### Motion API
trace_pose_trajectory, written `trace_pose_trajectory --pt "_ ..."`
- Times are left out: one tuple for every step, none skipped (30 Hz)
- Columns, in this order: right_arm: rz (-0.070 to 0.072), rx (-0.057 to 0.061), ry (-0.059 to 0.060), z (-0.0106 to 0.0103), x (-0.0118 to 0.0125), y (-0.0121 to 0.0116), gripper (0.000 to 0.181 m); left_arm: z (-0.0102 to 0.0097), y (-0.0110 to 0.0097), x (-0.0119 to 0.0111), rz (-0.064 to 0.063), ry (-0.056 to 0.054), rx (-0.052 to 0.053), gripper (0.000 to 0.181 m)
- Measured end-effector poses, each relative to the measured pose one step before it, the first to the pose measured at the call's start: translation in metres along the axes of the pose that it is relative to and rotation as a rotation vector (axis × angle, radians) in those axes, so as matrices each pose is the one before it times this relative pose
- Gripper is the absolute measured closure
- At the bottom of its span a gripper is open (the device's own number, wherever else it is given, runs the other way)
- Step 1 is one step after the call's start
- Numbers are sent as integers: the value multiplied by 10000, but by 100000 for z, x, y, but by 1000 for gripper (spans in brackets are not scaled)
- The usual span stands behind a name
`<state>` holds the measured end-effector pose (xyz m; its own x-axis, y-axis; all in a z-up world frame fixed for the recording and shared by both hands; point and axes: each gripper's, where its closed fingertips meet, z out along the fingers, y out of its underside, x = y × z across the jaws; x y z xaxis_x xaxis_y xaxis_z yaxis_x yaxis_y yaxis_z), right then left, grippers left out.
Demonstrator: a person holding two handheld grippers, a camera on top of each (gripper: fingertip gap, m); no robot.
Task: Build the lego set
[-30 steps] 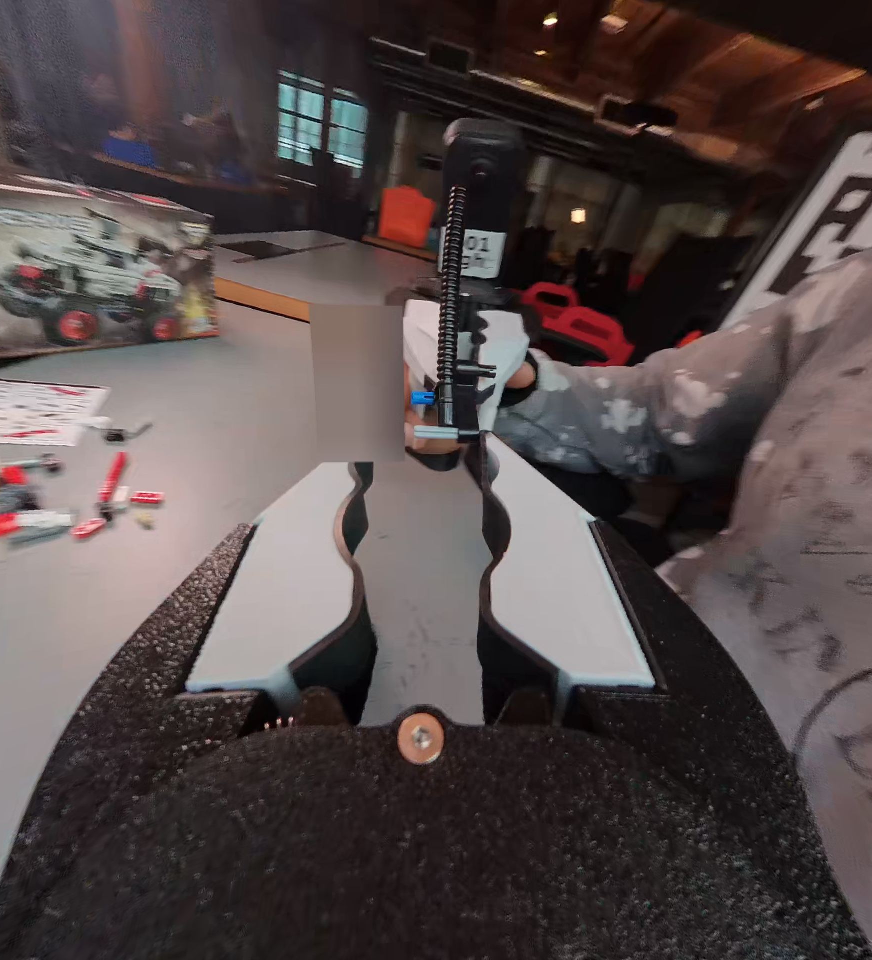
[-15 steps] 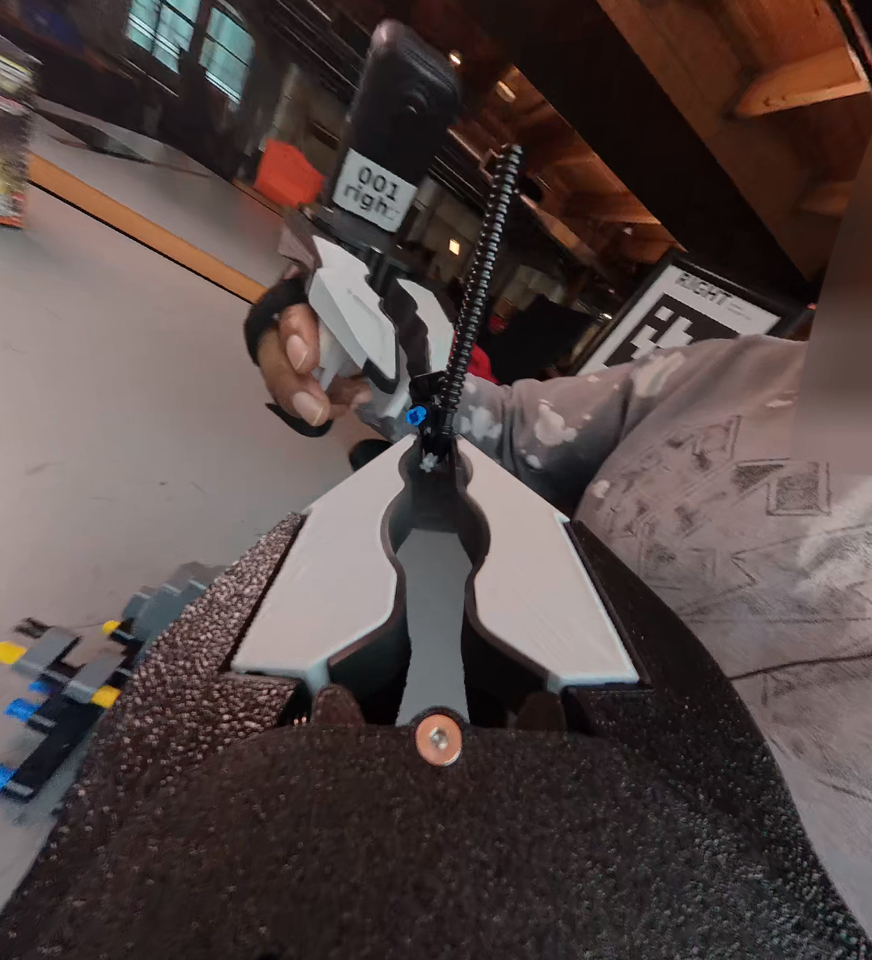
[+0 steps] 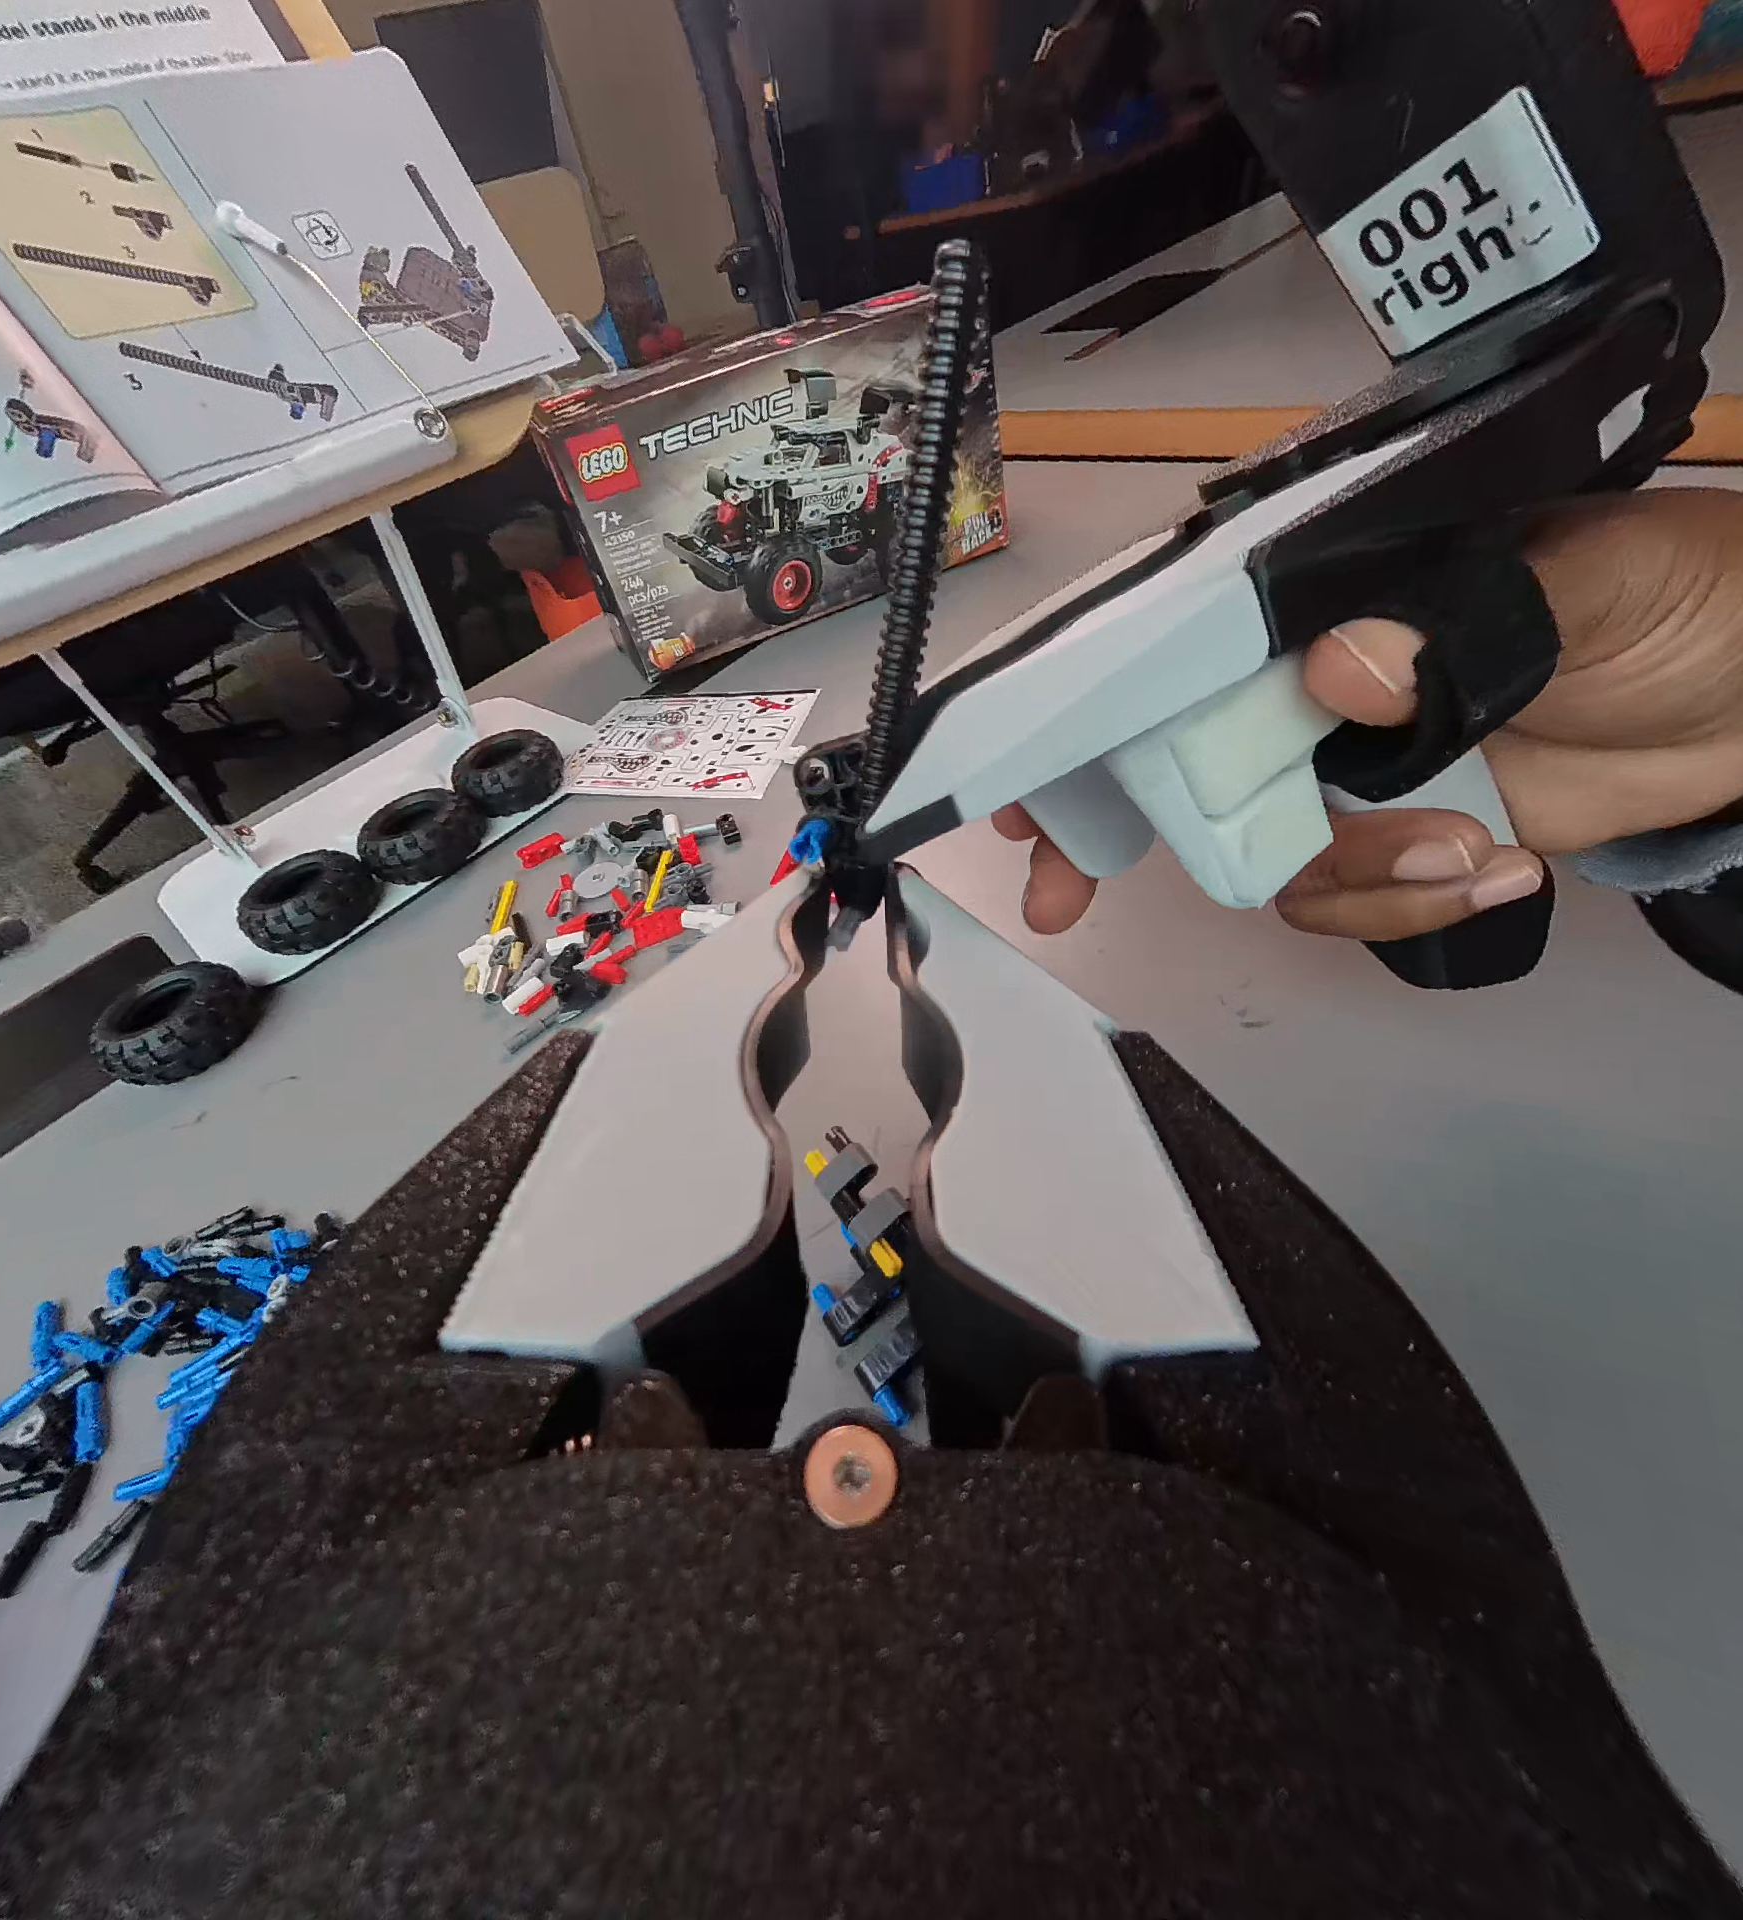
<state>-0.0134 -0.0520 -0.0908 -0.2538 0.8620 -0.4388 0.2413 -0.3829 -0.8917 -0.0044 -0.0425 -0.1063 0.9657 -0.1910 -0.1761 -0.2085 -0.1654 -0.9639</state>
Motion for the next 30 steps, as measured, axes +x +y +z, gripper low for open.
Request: trace_pose_trajectory --pt "-205 -86 -63 88 -34 22 158 12 69 20 241 -78 -62 171" --pt "-305 -184 -129 5 25 67 159 51 176 243 115 163 -116 170" --pt "-322 -258 -153 -81 165 115 159 160 346 651 -69 511 -178 167" --pt "-188 -333 -226 -187 220 176 160 173 363 717 -264 670 -108 160" --pt "-109 -484 -245 -294 289 329 160 130 411 329 -508 555 -99 152" --pt "-144 -592 -280 -413 272 525 160 63 483 79 -705 563 -188 145" --pt "-180 -705 -210 -464 403 785 160 -83 328 -78 -790 573 -136 138" --pt "-163 -670 -64 -447 613 945 160 -240 69 -214 -718 485 1 137" --pt "-50 -571 -102 -302 523 976 160 -300 68 -132 -546 476 -49 137" --pt "63 -578 -289 -79 171 1108 160 -279 309 3 -331 492 -256 136" --pt "79 -501 -261 150 121 1045 160 -227 457 -14 -109 391 -352 136" --pt "25 -357 -124 305 233 792 160 -188 523 54 90 309 -341 137" --pt "29 -221 -158 398 132 542 160 -78 543 127 232 234 -310 136" --pt "79 -110 -253 410 -63 316 160 42 488 73 303 87 -267 136" --pt "100 -27 -258 356 -115 142 160 176 458 23 352 -20 -258 136" --pt "65 -43 -196 301 -77 140 160 283 420 -24 374 -86 -255 136" --pt "-28 -79 -69 210 63 186 160 336 335 -37 371 -110 -222 134" --pt "-72 -87 19 110 174 218 160 366 240 -12 338 -65 -181 133" --pt "-38 -49 -20 39 100 161 160 377 250 59 263 23 -196 130" --pt "30 26 -61 22 39 79 160 403 332 85 179 94 -257 126" --pt "57 72 -78 41 -13 14 160 396 380 7 140 78 -269 130" --pt "35 40 -63 67 -39 49 160 352 334 -54 149 30 -217 135" --pt "-14 -19 -36 80 -37 137 160 277 291 -45 155 7 -160 139" --pt "-50 -40 -19 77 -61 147 160 193 231 -79 140 -40 -101 143" --pt "-49 -22 -31 90 -77 107 160 113 165 -115 114 -75 -36 149" --pt "-25 4 -47 77 -91 50 160 51 58 -16 48 -2 47 150" --pt "-29 46 -42 40 -60 -30 160 -9 -2 63 -19 71 87 150" --pt "7 93 -131 31 -178 -102 160 -22 8 37 -24 64 69 150" --pt "26 85 -116 54 -130 -81 160 -30 21 10 -1 36 50 150" --pt "38 1 -61 85 -13 59 160 -31 17 22 26 16 31 150"
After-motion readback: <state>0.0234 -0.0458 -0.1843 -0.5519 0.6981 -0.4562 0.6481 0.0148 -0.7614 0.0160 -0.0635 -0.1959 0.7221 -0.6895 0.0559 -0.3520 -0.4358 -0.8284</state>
